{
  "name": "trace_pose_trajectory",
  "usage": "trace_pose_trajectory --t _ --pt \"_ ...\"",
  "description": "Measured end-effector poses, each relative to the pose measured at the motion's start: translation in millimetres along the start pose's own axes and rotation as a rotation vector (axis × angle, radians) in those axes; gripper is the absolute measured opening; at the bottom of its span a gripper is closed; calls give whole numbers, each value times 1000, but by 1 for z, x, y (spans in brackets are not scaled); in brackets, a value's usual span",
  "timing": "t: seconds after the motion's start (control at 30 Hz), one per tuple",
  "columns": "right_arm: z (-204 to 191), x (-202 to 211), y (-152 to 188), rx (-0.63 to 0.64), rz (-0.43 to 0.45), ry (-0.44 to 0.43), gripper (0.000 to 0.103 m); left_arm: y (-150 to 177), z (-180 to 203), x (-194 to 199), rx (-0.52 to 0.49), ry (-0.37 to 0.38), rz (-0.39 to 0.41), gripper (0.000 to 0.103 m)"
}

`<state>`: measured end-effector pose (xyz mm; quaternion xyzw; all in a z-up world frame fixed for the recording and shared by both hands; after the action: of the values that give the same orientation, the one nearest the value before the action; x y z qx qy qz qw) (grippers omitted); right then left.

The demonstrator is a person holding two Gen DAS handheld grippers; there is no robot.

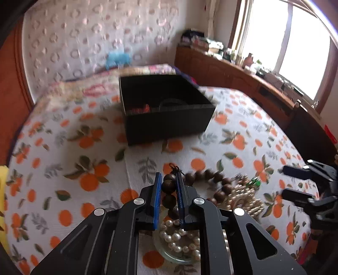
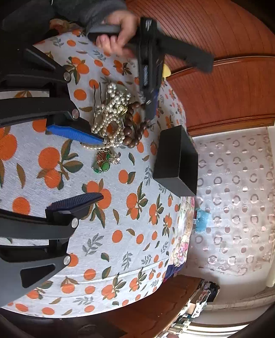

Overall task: Organize jewelry
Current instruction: 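Grasp the brown wooden bead bracelet with the left tool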

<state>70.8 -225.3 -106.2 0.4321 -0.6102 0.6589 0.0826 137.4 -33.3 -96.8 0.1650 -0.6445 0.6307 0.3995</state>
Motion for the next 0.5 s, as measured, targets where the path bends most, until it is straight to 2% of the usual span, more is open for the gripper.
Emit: trace_pose_trajectory --t 0.13,0.23,0.5 --pt "2 -19 -9 32 -42 1 40 -6 7 30 -14 -11 84 12" --pt "2 -31 -14 43 -65 -3 35 -11 6 45 -4 12 123 12" --pt "1 -51 -20 100 -127 -28 28 -16 11 57 -16 14 162 12"
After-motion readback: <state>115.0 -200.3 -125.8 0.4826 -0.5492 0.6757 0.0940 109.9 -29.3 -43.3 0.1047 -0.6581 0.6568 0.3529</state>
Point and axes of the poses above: each gripper's, at about its wrist camera, not at the fingertips, and x roughly against the way its jaws point, z to its right, y to its underside, the point moved 3 cm from there along -x, roughly the way its jaws point
